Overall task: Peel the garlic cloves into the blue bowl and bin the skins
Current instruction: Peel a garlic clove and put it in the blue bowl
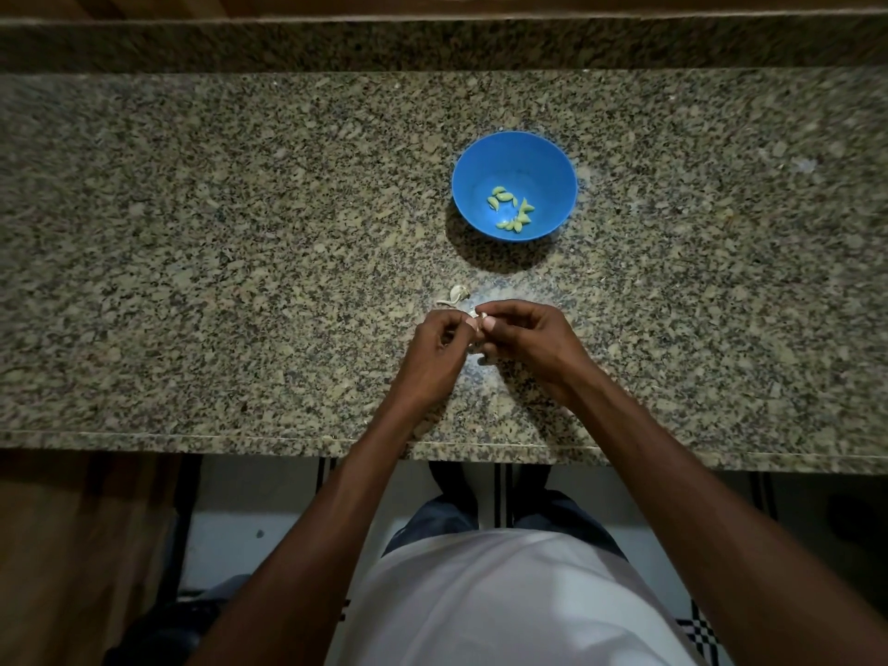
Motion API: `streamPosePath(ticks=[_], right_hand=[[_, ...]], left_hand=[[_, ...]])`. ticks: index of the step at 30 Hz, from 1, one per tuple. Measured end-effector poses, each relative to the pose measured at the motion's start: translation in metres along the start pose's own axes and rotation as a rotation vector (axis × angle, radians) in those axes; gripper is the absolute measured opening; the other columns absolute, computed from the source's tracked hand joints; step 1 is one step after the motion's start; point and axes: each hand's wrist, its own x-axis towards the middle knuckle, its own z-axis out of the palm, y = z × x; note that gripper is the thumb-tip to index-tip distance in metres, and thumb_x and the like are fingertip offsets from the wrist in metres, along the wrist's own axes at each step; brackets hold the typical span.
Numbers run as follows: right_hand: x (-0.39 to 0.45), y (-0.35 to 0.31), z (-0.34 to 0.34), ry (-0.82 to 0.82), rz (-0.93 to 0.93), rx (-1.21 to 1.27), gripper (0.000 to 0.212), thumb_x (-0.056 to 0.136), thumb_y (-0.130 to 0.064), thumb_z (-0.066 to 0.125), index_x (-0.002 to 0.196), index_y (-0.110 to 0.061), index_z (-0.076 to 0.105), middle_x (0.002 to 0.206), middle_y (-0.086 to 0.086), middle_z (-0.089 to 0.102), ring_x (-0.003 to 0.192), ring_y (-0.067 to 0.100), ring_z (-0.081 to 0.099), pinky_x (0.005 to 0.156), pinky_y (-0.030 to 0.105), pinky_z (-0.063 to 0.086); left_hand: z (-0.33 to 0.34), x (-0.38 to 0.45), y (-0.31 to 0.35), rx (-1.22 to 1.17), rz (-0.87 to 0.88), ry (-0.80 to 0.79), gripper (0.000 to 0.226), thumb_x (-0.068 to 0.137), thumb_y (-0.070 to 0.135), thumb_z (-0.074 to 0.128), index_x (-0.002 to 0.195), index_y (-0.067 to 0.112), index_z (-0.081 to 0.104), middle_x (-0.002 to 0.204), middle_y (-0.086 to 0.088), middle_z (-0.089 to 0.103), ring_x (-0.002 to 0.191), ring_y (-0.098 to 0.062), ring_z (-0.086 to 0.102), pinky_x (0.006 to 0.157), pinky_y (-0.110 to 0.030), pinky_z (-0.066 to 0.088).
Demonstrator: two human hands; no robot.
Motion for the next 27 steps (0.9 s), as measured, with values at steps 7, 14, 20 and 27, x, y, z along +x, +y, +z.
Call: streamPosePath(ticks=[7,14,20,27], right_hand=[[0.000,0.005,-0.004,0.002,0.070,0.101,0.023,0.097,0.003,0.068,0.120,0.004,0.072,0.110,0.019,0.078,0.100,0.029,0.076,0.096,0.043,0.062],[-0.003,0.005,-0.001,-0.003,0.090,0.094,0.021,0.099,0.003,0.065,0.119,0.003,0.072,0.113,0.018,0.078,0.097,0.025,0.076,0.104,0.051,0.057],[-0.007,0.005,0.004,0.020,0.081,0.119,0.020,0.099,0.004,0.066,0.117,0.006,0.072,0.104,0.020,0.076,0.082,0.019,0.073,0.106,0.057,0.053],[-0.007,0.007,0.003,0.015,0.060,0.088,0.014,0.099,0.000,0.068,0.110,-0.003,0.076,0.101,0.012,0.077,0.086,0.017,0.071,0.093,0.038,0.061]], left_hand=[[-0.013,-0.003,-0.008,0.053,0.038,0.163,0.006,0.090,0.016,0.080,0.096,0.018,0.079,0.091,0.005,0.079,0.087,-0.011,0.075,0.080,-0.032,0.064],[-0.011,-0.002,-0.009,0.056,0.015,0.229,0.011,0.082,0.017,0.089,0.086,0.013,0.079,0.081,0.001,0.078,0.076,-0.014,0.075,0.069,-0.030,0.063],[-0.007,-0.006,-0.003,-0.067,-0.036,0.176,0.025,0.091,0.039,0.081,0.095,0.014,0.080,0.085,-0.002,0.079,0.081,-0.017,0.076,0.071,-0.031,0.063],[-0.001,-0.006,0.000,-0.161,-0.064,0.133,0.017,0.091,0.020,0.081,0.102,0.007,0.079,0.091,-0.007,0.080,0.081,-0.015,0.076,0.068,-0.025,0.058]])
